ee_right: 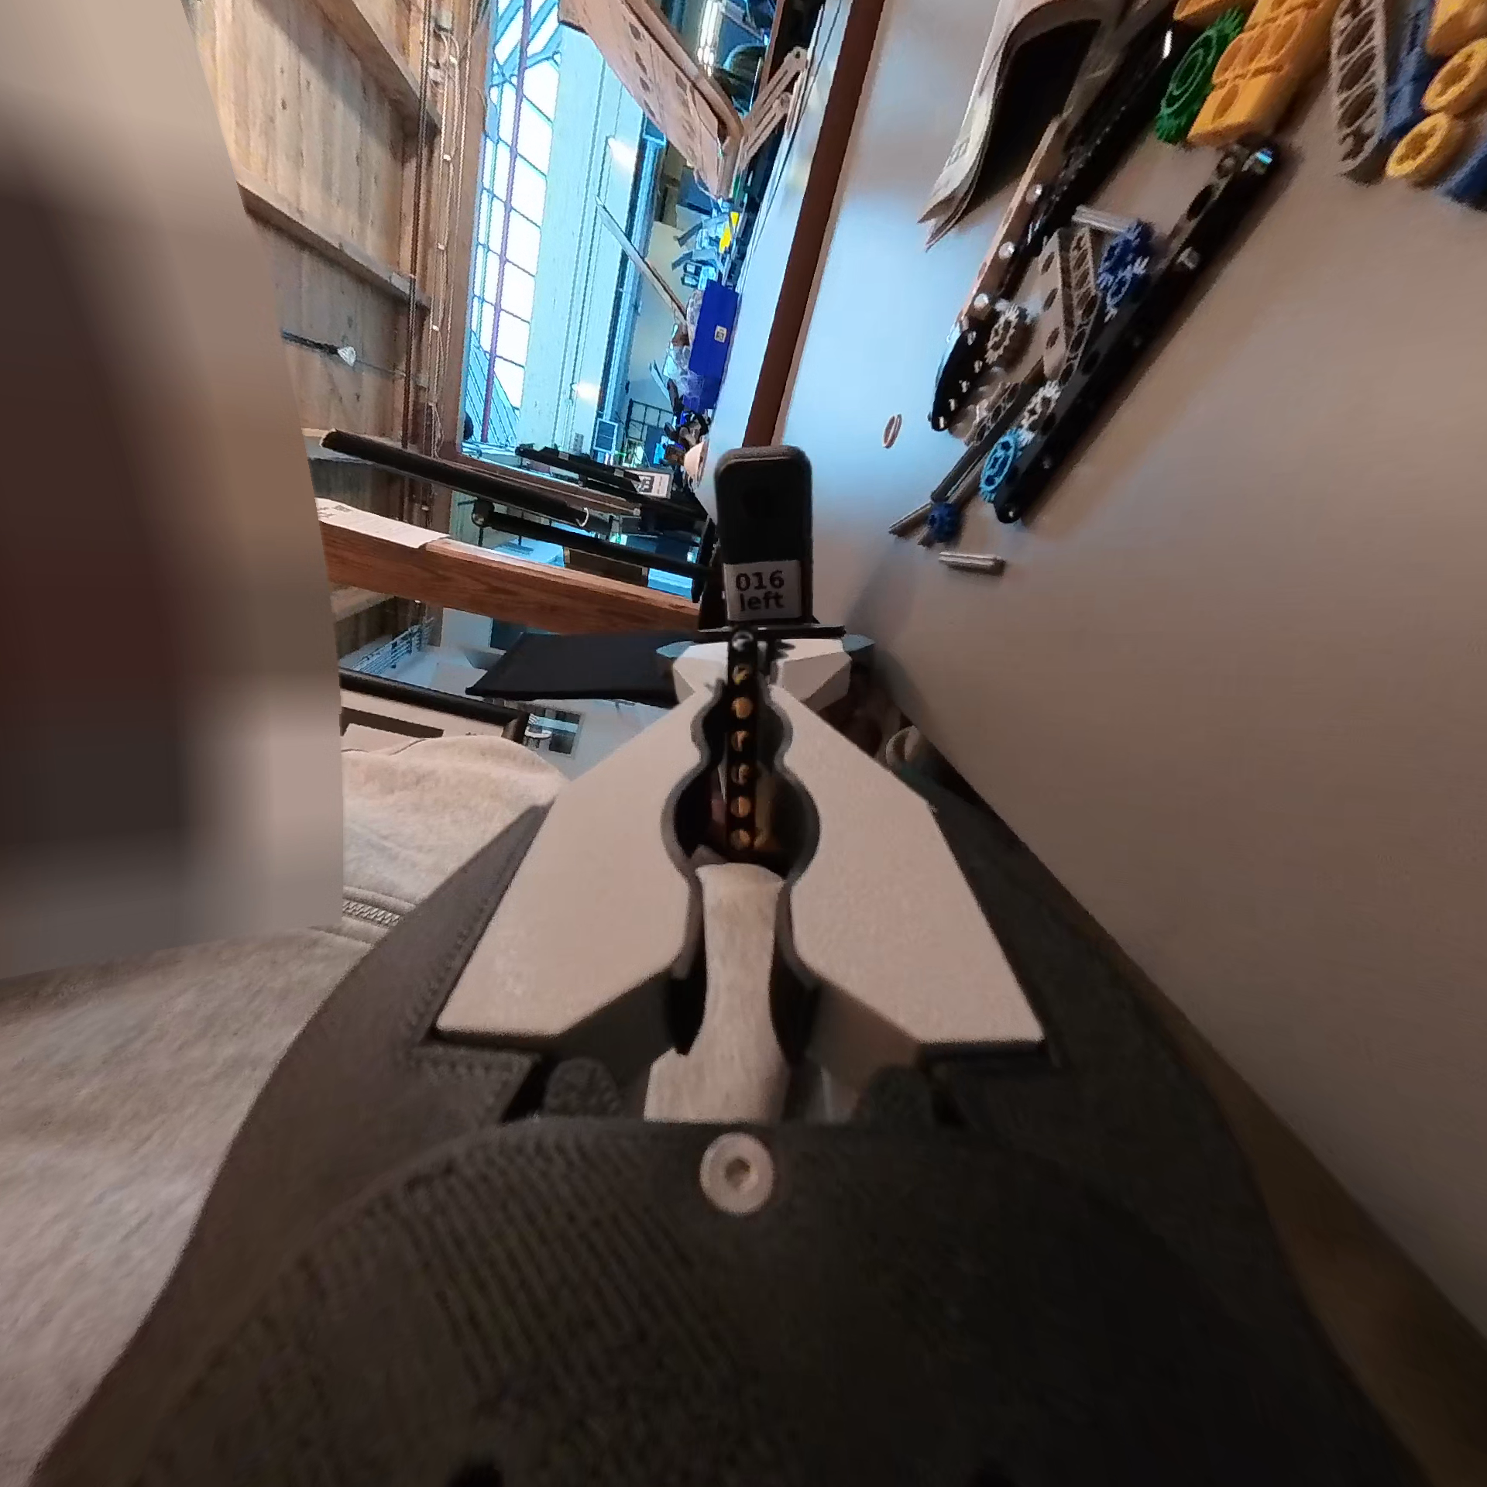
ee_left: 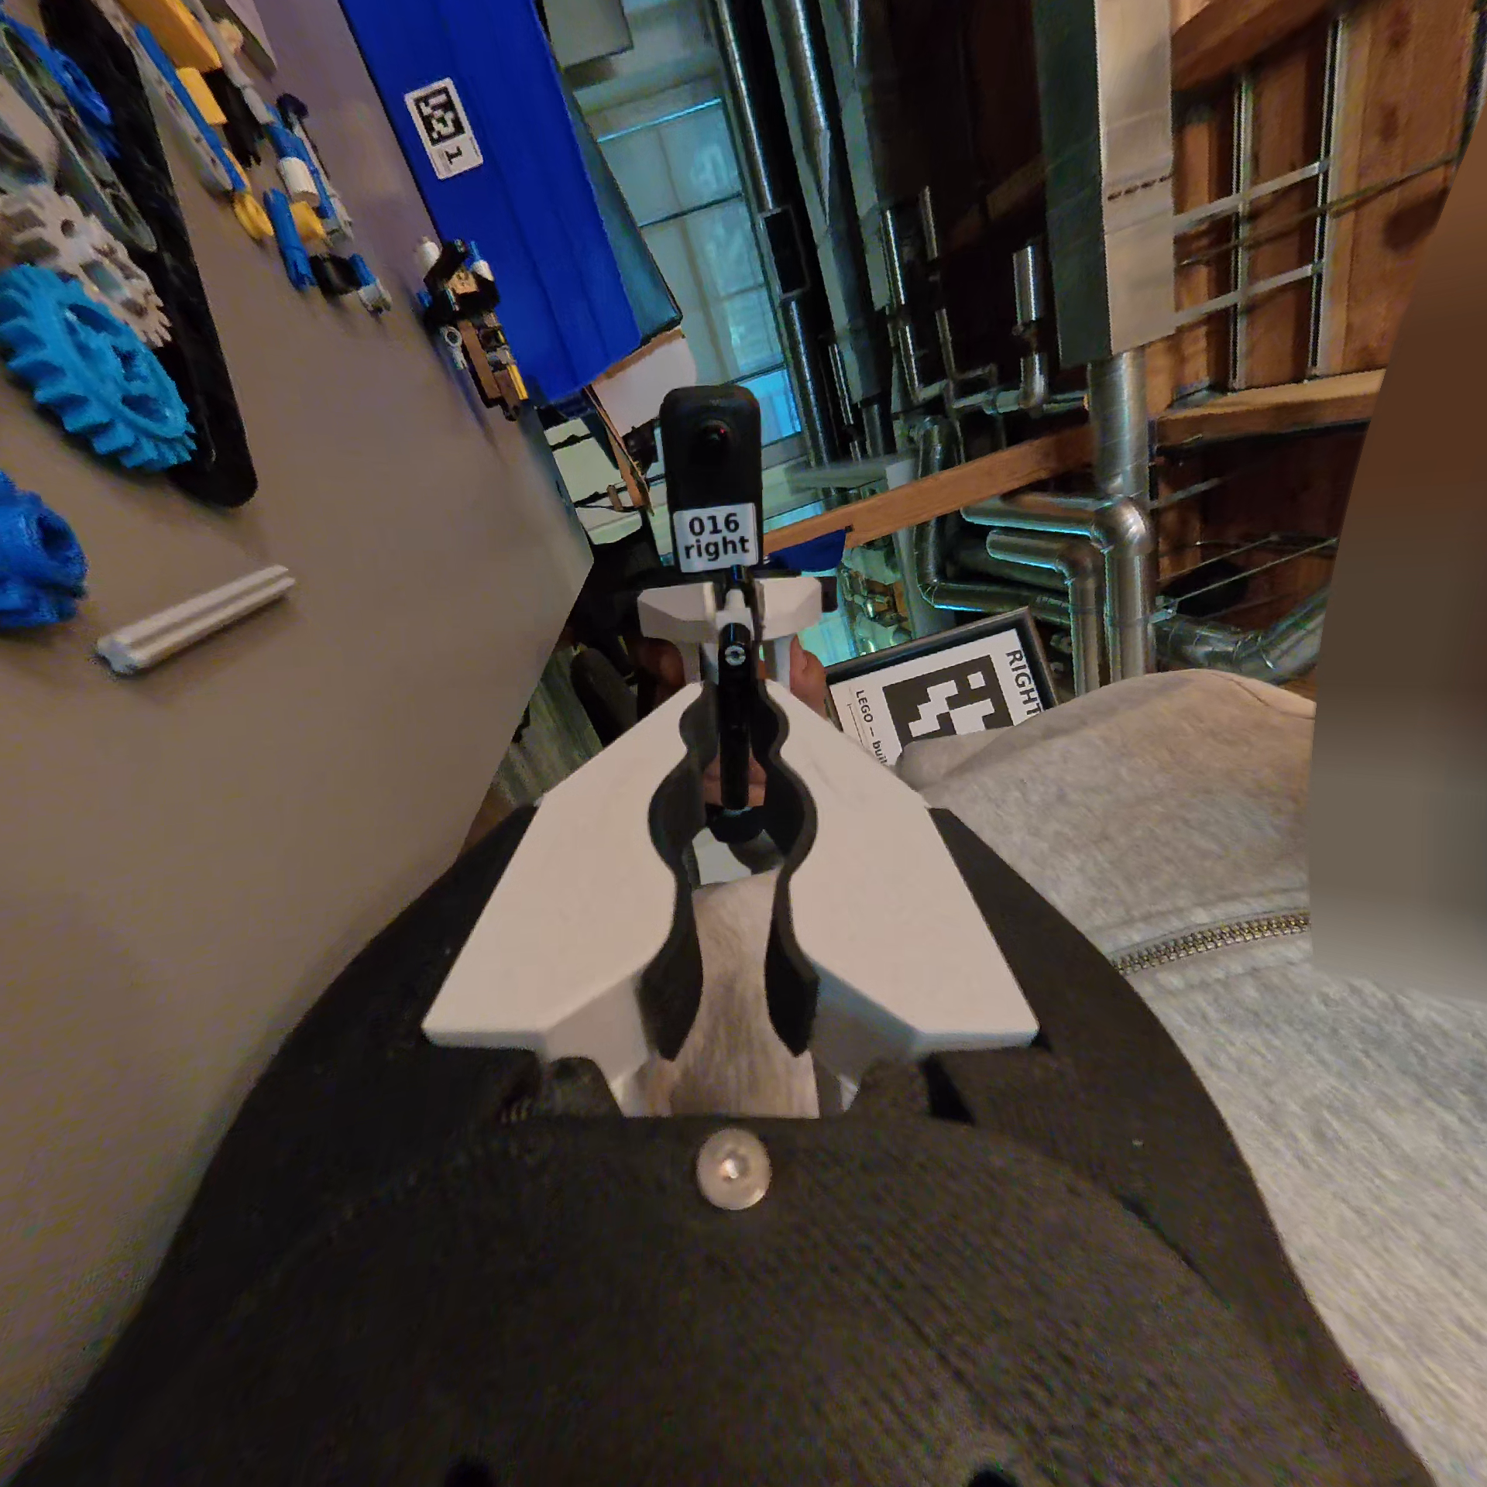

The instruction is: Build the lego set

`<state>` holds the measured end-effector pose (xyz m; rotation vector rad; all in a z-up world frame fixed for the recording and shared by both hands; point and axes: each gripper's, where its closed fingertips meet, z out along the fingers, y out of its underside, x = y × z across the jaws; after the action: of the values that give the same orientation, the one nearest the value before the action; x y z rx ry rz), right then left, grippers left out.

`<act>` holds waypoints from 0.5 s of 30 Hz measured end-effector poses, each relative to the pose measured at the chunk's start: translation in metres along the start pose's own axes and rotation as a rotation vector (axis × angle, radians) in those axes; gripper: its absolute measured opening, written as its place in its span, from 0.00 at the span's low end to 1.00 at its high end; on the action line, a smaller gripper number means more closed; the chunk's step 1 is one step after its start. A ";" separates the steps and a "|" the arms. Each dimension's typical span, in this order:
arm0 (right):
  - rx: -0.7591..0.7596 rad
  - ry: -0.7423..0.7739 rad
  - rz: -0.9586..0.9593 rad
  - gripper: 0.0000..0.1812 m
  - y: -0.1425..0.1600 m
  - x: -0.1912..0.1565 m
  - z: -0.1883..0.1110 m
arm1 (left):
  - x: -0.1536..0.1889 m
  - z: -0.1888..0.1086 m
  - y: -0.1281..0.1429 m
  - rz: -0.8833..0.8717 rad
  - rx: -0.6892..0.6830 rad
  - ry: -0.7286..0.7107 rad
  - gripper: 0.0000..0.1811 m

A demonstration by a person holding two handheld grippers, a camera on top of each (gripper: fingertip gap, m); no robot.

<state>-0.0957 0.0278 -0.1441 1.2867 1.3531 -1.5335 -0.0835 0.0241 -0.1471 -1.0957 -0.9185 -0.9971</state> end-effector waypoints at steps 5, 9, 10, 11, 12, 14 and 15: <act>-0.001 0.001 0.010 0.02 0.000 0.002 0.000 | -0.001 0.000 0.001 -0.007 -0.008 -0.007 0.03; 0.002 0.005 0.014 0.03 0.000 0.003 0.000 | -0.002 0.000 0.001 -0.015 -0.011 -0.007 0.03; 0.000 0.008 0.013 0.03 0.000 0.003 0.000 | -0.002 0.000 0.001 -0.015 -0.011 -0.007 0.03; -0.004 0.013 0.012 0.03 0.000 0.003 0.000 | -0.002 0.000 0.002 -0.015 -0.014 -0.009 0.03; -0.010 0.023 0.002 0.03 0.000 0.003 0.000 | -0.003 0.000 0.002 -0.016 -0.016 -0.013 0.03; -0.025 0.046 -0.027 0.03 0.001 0.004 0.000 | -0.003 0.000 0.002 -0.013 -0.019 -0.017 0.03; -0.033 0.055 -0.037 0.02 0.001 0.004 0.000 | -0.003 0.000 0.002 -0.014 -0.018 -0.014 0.03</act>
<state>-0.0954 0.0277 -0.1481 1.2985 1.4390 -1.5039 -0.0823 0.0248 -0.1502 -1.1139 -0.9315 -1.0113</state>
